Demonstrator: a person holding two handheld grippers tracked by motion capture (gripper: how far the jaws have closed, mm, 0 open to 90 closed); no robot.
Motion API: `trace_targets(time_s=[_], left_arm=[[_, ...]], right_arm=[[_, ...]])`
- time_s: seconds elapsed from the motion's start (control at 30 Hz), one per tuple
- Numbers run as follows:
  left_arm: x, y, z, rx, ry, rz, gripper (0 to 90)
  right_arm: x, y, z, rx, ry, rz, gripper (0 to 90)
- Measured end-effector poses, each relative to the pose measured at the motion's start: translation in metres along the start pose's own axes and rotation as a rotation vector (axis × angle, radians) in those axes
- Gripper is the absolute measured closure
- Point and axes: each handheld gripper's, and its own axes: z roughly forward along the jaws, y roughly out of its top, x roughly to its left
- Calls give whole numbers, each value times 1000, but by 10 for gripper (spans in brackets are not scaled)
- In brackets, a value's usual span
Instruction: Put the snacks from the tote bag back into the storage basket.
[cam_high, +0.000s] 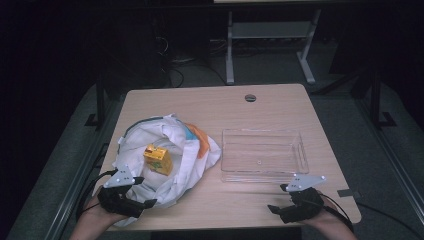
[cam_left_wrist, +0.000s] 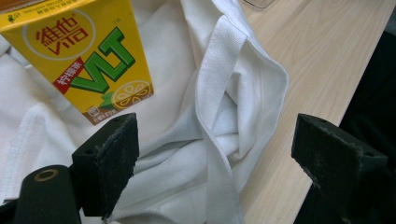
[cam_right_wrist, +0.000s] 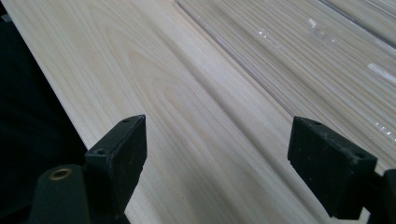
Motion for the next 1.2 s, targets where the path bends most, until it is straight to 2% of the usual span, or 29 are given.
trace_targets(time_s=[0.17,0.3,0.33,0.37,0.4,0.47,0.5,0.57,0.63,0.67,0.8,0.9,0.93,1.03,1.2], left_arm=[[4,4,-2,-13,4,-4,160],[9,7,-4,-38,5,-33,220],[11,8,-6,-35,9,-21,235],[12,8,-6,-41,10,-31,257],[14,9,-7,-56,5,-41,317],[15,10,-7,-52,3,-36,348],[16,11,-7,-59,0,-45,397],[18,11,-7,-78,18,-36,492],[21,13,-8,-89,33,-44,590],[23,13,-8,-96,37,-61,621],[28,18,-8,-83,45,-57,810],[30,22,-6,-67,48,-42,884],[30,24,-4,-63,42,-47,897],[33,29,0,-13,33,-22,899],[37,36,6,4,3,-16,899]], right_arm=[[2,0,1,-2,-1,-9,198],[2,1,1,0,0,-8,198],[2,1,1,0,0,-8,198],[2,1,1,-1,0,-8,198],[2,1,1,-1,0,-6,199],[2,1,1,-1,0,-8,199],[2,1,1,-1,0,-8,199],[2,1,1,-1,1,-6,200],[2,1,1,-1,1,-7,199],[2,1,1,0,1,-7,200],[2,1,2,0,1,-5,200],[2,2,2,3,1,-4,200],[2,2,2,4,0,-3,200],[2,2,2,3,-3,0,200],[1,1,2,-2,-4,3,200]])
